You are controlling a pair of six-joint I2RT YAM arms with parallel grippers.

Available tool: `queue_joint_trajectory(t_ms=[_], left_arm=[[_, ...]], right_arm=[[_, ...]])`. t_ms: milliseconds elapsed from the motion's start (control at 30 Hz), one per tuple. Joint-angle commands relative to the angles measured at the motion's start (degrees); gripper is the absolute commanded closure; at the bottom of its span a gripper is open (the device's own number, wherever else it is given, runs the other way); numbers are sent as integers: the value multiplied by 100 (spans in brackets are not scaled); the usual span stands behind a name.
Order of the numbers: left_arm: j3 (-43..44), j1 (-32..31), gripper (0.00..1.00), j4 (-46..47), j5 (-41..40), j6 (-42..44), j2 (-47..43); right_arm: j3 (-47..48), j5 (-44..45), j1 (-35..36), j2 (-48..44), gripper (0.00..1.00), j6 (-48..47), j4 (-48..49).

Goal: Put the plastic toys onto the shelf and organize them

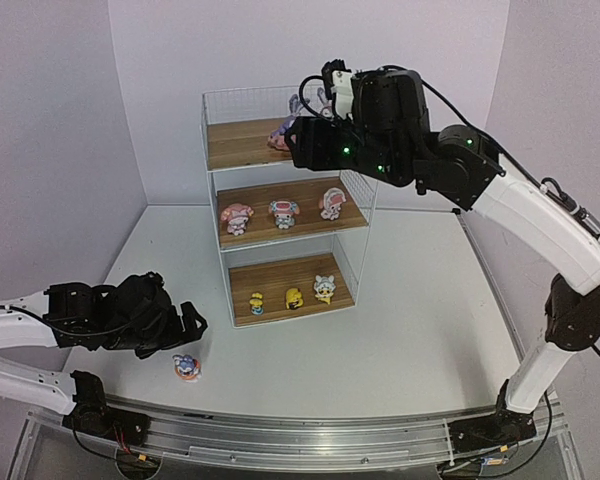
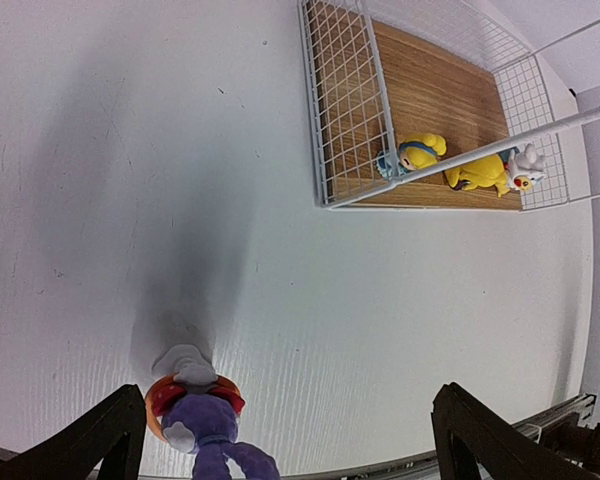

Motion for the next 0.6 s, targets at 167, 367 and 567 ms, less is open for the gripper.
queue_joint_trajectory(t_ms=[167, 367, 567], left_arm=[[127, -17, 0, 151, -73, 117, -90], [146, -16, 0, 157, -75, 136, -89], [135, -15, 0, 164, -84, 144, -79]], right_arm=[[347, 330, -9, 443, 42, -334, 130], [560, 521, -8, 661, 46, -349, 142], [737, 809, -11, 872, 53, -365, 216]])
